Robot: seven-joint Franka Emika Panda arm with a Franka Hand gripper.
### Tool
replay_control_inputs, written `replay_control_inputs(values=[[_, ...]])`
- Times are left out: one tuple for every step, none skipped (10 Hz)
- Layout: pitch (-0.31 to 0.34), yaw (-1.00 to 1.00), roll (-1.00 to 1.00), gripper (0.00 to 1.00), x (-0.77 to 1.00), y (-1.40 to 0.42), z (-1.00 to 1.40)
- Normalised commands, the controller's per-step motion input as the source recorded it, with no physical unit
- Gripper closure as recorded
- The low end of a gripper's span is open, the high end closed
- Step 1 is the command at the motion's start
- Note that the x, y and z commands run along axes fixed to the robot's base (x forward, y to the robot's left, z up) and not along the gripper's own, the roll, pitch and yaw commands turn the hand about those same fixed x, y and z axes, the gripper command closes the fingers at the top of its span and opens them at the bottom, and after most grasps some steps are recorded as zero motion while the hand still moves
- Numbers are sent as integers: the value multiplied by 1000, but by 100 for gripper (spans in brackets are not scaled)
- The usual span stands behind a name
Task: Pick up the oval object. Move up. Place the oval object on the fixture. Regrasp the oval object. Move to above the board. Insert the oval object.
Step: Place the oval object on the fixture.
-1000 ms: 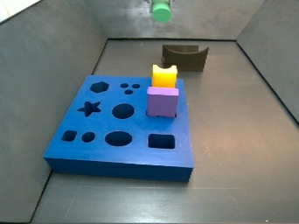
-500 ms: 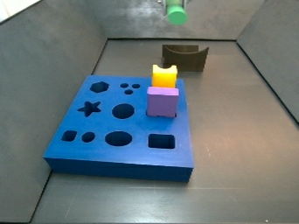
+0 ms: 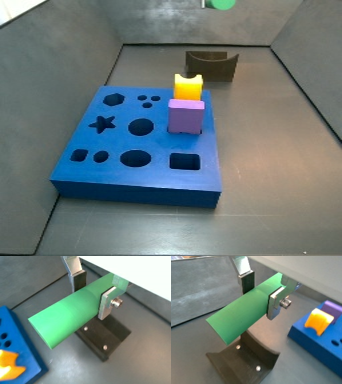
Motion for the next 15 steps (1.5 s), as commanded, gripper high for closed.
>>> replay_control_inputs(values=[[128, -58, -1000, 100, 146, 41, 5], [132, -77, -1000, 100, 68, 43, -6], [125, -94, -1000, 100, 50, 44, -7], [125, -115, -1000, 100, 56, 41, -8], [127, -137, -918, 100, 76, 45, -19], [112, -137, -758, 100, 89, 47, -24], [84, -135, -544, 100, 87, 48, -19], [61, -132, -380, 100, 82, 49, -17], [32, -117, -223, 100, 71, 28, -9], [181, -77, -1000, 100, 126, 132, -1000], [171, -77, -1000, 100, 129, 136, -1000], [197, -124, -1000, 100, 145, 139, -1000], [186, -156, -841, 100, 158, 138, -1000], [150, -176, -686, 100, 164, 140, -1000], [99, -194, -474, 100, 171, 144, -1000]])
